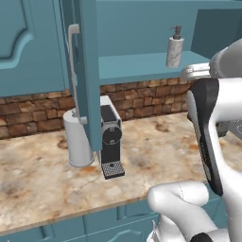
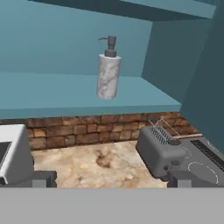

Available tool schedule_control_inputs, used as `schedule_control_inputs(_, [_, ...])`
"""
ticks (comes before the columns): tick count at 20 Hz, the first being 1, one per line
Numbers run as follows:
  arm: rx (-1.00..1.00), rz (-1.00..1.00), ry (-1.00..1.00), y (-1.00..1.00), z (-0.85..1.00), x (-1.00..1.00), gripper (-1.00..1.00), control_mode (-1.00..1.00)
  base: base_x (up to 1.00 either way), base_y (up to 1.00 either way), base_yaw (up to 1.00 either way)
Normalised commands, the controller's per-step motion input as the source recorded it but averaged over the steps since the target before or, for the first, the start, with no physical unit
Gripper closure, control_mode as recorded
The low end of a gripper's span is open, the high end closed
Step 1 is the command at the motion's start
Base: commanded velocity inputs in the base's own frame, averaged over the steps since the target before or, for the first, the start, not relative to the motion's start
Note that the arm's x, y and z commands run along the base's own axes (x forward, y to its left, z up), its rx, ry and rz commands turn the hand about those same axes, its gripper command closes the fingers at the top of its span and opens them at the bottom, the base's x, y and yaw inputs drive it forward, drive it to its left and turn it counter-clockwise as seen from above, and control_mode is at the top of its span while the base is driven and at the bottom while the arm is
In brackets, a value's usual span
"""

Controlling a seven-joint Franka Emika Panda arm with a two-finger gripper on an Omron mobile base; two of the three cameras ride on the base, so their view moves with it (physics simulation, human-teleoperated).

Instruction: Locate and retrieve the dish brush and soap dispenser from the cabinet. Place them next to the sink.

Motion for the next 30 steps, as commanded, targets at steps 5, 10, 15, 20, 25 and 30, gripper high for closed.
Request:
schedule_control_inputs(5, [0.03,0.08,0.05,-0.3,0.0,0.69,-1.0,-1.0,0.0,0.0,0.0])
schedule_control_inputs(10, [0.08,0.08,0.0,-0.26,0.0,0.74,-1.0,-1.0,0.0,0.0,0.0])
schedule_control_inputs(15, [0.03,0.0,-0.04,0.02,-0.03,0.53,-1.0,-1.0,0.0,0.0,0.0])
schedule_control_inputs(20, [0.0,-0.01,0.01,0.03,-0.05,0.76,-1.0,-1.0,0.0,0.0,0.0])
schedule_control_inputs(25, [0.0,-0.04,0.01,-0.09,-0.22,0.67,-1.0,-1.0,0.0,0.0,0.0])
schedule_control_inputs(30, [0.0,-0.02,0.08,-0.16,-0.05,0.52,-1.0,-1.0,0.0,0.0,0.0])
